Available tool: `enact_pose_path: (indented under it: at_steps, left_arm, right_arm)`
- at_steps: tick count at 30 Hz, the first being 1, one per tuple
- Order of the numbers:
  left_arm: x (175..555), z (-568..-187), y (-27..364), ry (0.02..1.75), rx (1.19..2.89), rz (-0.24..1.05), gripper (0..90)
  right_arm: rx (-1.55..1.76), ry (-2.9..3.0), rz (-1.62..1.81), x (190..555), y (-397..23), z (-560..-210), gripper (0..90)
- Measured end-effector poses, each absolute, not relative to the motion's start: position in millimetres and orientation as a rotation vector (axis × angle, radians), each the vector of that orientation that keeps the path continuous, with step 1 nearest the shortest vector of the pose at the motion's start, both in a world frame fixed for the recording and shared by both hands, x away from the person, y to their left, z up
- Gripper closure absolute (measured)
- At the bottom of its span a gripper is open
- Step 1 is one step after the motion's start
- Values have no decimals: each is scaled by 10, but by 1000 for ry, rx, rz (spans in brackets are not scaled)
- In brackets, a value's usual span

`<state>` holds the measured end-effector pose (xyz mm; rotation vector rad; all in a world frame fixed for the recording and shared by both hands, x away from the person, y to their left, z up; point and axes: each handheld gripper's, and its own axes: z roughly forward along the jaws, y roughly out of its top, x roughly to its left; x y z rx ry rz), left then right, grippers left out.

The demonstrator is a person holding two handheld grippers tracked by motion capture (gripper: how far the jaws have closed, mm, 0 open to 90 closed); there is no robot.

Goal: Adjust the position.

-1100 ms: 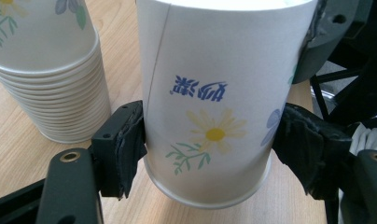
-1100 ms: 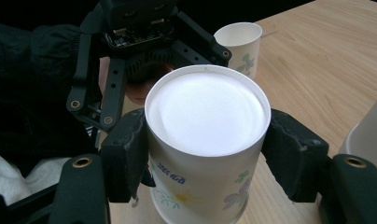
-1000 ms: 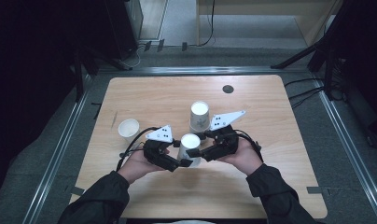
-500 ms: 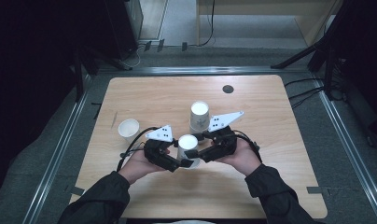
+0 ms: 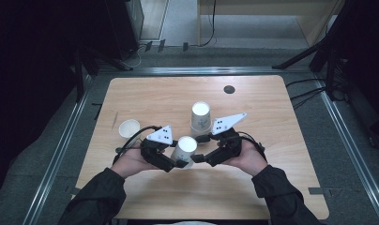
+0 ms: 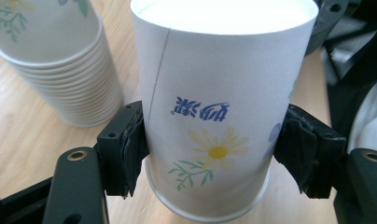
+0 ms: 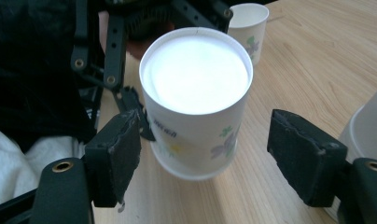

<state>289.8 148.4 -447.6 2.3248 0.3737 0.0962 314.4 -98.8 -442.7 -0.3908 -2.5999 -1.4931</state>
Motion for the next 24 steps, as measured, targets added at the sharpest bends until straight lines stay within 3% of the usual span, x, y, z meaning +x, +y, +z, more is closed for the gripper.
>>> enact_pose_path:
  at_steps: [5,16,24]
  left_arm:
    - [2915,-4450,1446,325,2434,145,297]
    - [2898,-4527,1265,221,2616,111,294]
    - [2857,-4561,1175,171,2649,86,293]
  right_arm:
    - [-337,-2666,-1465,3114,-955,-4483,260]
    - [-279,-2692,-1444,3082,-875,-4553,261]
    - [-228,-2714,-1371,3053,-773,-4622,282]
